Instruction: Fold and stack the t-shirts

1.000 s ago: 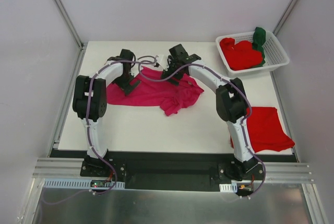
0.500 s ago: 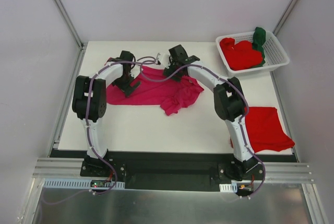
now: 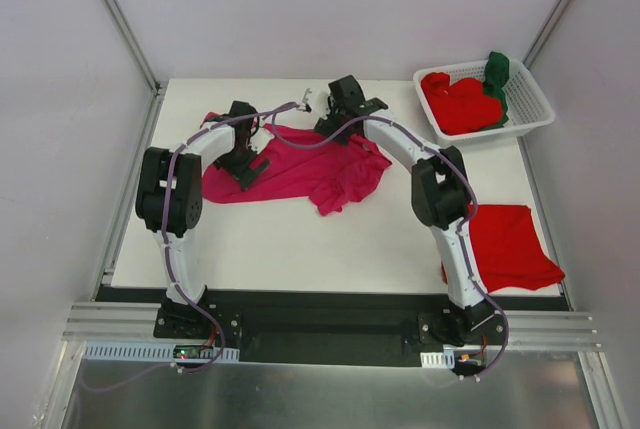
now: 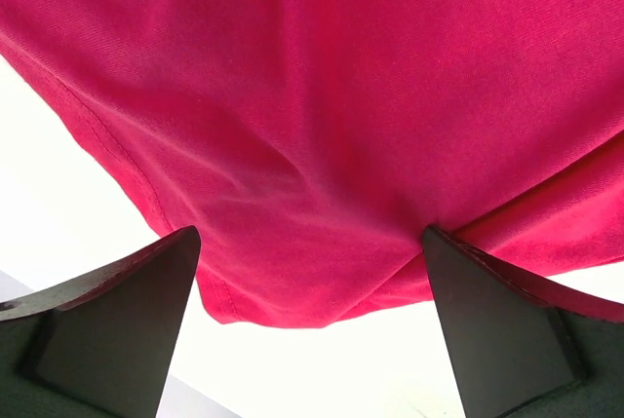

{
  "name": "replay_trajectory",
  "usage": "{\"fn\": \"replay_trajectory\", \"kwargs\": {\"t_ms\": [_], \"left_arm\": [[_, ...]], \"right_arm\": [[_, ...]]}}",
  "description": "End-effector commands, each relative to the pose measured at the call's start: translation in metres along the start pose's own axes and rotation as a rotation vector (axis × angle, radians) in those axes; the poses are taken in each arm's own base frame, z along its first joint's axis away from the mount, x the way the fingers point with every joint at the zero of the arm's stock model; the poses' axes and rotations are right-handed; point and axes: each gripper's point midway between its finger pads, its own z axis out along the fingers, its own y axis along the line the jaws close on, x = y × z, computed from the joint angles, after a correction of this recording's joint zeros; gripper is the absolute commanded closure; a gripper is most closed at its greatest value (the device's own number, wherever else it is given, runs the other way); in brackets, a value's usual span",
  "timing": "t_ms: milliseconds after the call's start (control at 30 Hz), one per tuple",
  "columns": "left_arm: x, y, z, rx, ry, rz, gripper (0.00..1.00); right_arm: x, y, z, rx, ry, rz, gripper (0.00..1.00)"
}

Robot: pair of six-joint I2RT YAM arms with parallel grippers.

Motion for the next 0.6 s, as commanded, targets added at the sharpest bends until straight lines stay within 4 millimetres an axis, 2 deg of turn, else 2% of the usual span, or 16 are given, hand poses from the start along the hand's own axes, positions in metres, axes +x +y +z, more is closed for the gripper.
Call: {"fn": "replay_trajectory", "kwargs": {"t_ms": [0, 133, 333, 467, 567], "left_arm": [[0.007, -0.005, -0.010, 0.016, 0.004, -0.002, 0.01], [0.006, -0.007, -0.009, 0.023, 0.005, -0.003, 0.01], [0.010, -0.017, -0.005, 0.048, 0.019, 0.001, 0.01], [0.023, -0.032, -0.003, 0.075, 0.043, 0.016, 0.01], [0.036, -0.041, -0.004, 0.093, 0.065, 0.034, 0.01]], "right_arm": [[-0.016, -0.027, -0.018, 0.012, -0.075, 0.050, 0.22], [-0.016, -0.029, -0.021, 0.013, -0.090, 0.046, 0.22], [0.006, -0.019, 0.001, -0.017, -0.020, 0.039, 0.21], [0.013, -0.015, 0.013, -0.012, -0.007, 0.059, 0.22], [0.012, -0.026, 0.015, 0.041, -0.006, 0.070, 0.21]]}}
